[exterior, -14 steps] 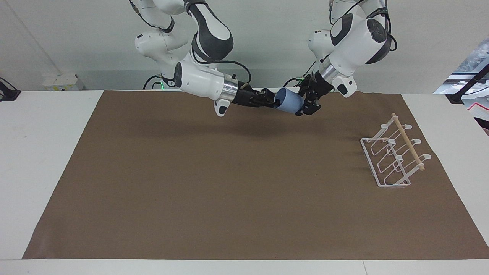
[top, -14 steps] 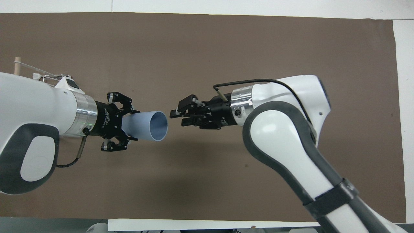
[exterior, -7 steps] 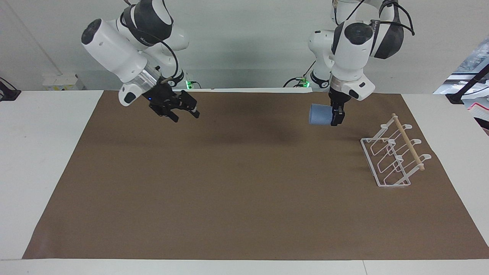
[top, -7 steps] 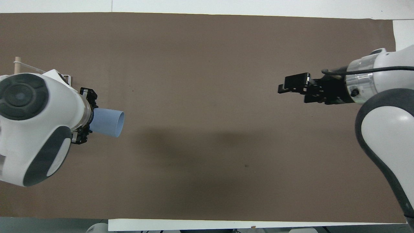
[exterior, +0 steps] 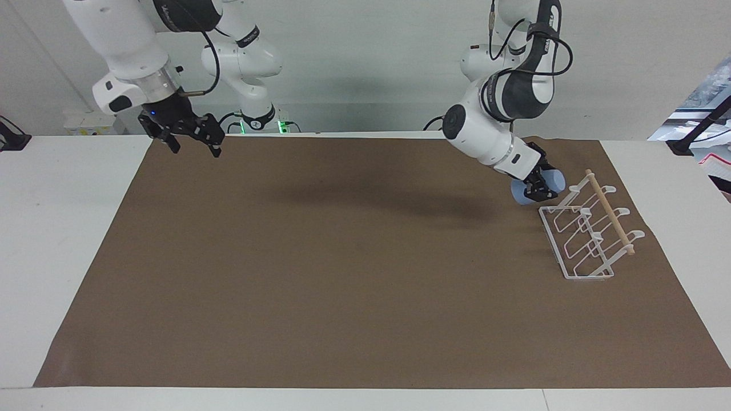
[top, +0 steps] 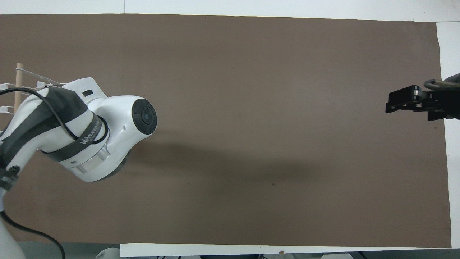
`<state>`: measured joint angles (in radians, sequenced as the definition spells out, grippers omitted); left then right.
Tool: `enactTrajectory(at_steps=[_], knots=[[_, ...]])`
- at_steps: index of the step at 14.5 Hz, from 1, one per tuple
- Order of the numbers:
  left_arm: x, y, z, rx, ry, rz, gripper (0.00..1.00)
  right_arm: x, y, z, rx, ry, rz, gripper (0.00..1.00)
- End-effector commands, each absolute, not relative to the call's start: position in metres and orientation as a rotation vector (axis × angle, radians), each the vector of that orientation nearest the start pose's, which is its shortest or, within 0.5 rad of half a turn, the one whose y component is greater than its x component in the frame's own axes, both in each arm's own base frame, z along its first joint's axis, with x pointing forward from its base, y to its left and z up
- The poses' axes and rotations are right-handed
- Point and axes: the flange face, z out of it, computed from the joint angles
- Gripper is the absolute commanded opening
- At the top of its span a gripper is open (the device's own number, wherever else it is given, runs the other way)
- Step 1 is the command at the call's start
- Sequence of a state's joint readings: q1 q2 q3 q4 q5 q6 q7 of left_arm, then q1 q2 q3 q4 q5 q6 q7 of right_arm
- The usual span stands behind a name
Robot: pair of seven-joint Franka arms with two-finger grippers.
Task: Hang cup on cup holder
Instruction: 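Move the cup with the left gripper over the wire rack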
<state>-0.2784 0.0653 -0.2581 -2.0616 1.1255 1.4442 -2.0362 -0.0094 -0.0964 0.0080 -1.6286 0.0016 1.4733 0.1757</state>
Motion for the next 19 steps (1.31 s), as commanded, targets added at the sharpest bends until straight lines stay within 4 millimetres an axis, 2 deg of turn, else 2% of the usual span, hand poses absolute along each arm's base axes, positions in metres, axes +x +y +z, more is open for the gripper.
enactTrajectory(at_steps=[1,2,4,6,8,9,10,12,19], knots=[[0.501,-0.164,0.46,-1.458,-1.104,-1.239,0.0,0.513,-0.012,0.649,-3.198,0.135,0.157,1.0],[0.505,-0.162,0.459,-1.414,-1.075,-1.305,0.0,0.511,-0.012,0.649,-3.215,0.12,0.179,1.0],[0.538,-0.16,0.422,-1.291,-1.009,-1.412,0.0,0.512,-0.01,0.649,-3.215,0.096,0.185,1.0],[0.56,-0.165,0.403,-1.257,-1.01,-1.431,0.0,0.515,-0.012,0.643,-3.212,0.053,0.206,1.0],[0.563,-0.165,0.399,-1.26,-0.995,-1.452,0.0,0.522,-0.013,0.63,-3.21,0.045,0.256,1.0],[0.568,-0.162,0.398,-1.255,-0.973,-1.479,0.0,0.523,-0.011,0.635,-3.212,0.039,0.251,1.0],[0.574,-0.152,0.385,-1.248,-0.955,-1.466,0.0,0.523,-0.015,0.637,-3.211,0.049,0.247,1.0],[0.581,-0.14,0.374,-1.229,-0.95,-1.484,0.0,0.516,-0.022,0.647,-3.197,0.072,0.22,1.0],[0.601,-0.123,0.322,-1.282,-0.955,-1.437,0.0,0.514,-0.022,0.645,-3.195,0.074,0.232,1.0]])
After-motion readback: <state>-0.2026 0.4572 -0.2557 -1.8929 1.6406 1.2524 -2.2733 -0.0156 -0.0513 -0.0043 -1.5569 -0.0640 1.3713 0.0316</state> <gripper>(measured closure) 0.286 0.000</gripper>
